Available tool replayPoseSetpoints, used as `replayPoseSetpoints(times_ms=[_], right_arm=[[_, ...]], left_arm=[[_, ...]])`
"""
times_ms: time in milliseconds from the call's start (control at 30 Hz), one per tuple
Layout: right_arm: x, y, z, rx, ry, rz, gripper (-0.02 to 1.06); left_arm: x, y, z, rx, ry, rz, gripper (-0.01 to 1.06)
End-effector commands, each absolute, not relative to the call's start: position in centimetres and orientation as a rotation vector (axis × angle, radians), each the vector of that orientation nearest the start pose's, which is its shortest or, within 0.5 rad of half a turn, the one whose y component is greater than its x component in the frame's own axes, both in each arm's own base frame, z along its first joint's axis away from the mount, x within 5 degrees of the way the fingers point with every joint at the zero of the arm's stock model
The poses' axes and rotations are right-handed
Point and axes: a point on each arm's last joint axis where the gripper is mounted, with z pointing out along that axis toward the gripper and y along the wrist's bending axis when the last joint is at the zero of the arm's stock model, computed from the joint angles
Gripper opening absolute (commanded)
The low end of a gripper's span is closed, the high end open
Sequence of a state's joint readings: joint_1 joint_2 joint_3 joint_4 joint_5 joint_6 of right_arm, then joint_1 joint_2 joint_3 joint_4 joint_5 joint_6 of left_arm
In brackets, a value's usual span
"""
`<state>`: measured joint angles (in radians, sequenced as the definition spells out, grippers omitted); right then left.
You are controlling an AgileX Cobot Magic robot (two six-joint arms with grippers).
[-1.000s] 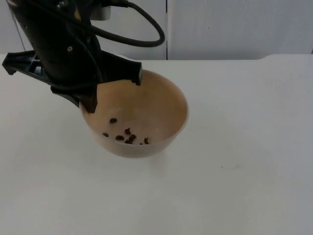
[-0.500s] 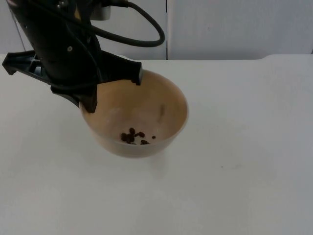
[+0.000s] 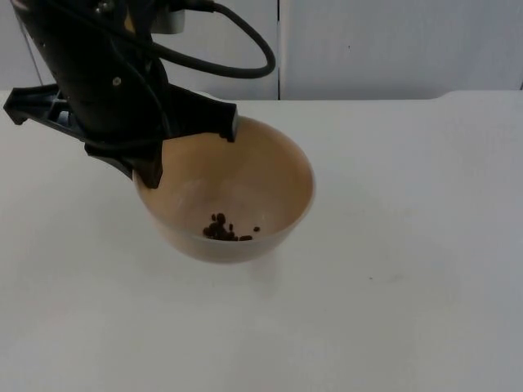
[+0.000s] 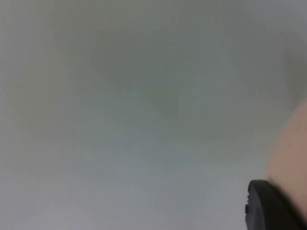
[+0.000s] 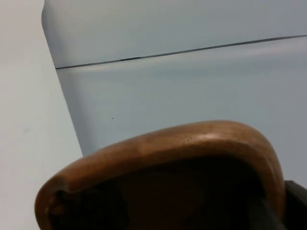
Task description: Pick up the bowl with the left hand and pour the coffee beans from the cup into the bowl with the right hand.
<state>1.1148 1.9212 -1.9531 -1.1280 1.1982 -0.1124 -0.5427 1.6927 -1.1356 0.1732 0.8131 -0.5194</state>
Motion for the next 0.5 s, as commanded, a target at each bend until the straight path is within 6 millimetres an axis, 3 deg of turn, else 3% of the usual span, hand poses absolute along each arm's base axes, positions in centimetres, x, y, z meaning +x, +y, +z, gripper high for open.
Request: replayPoseSetpoints(times_ms=[0,467], right_arm=[[25.3,33.8,39.9,-1.294,1.571,-0.895,0.0],[26.9,32.6,39.2,-1.226,1.704,-0.812,0.0]], left_arm=[[29.1,-16.4,22.2,0.154,2.801,-0.061,0.0],[29.1,-16.4,22.2,0.154,2.799,-0.063,0.0]])
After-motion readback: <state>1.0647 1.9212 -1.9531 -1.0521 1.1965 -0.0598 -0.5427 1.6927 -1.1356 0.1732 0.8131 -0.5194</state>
